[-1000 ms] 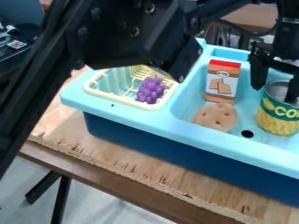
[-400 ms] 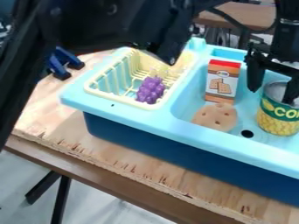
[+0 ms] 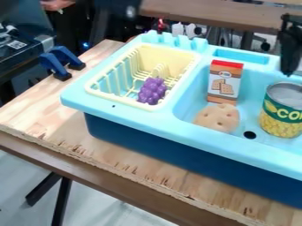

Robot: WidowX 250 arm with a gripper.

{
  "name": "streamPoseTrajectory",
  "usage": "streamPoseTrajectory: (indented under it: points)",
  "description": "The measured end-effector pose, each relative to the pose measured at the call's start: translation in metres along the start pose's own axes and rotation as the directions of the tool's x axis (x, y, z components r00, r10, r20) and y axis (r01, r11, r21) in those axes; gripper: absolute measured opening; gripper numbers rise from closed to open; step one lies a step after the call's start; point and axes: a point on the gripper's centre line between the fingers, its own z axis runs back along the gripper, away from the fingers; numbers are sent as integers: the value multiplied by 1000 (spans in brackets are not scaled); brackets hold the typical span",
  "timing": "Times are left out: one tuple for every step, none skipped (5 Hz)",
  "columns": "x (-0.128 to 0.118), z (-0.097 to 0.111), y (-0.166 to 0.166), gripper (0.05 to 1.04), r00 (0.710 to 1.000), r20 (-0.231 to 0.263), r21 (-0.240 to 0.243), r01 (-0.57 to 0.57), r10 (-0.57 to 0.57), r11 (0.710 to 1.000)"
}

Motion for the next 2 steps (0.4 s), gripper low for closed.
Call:
streamPoseTrajectory:
  points:
    - [-14, 12, -2, 999, 999, 15, -7, -29, 29, 1000]
    - [-31, 13, -7, 999, 995, -72, -20, -64, 63, 998]
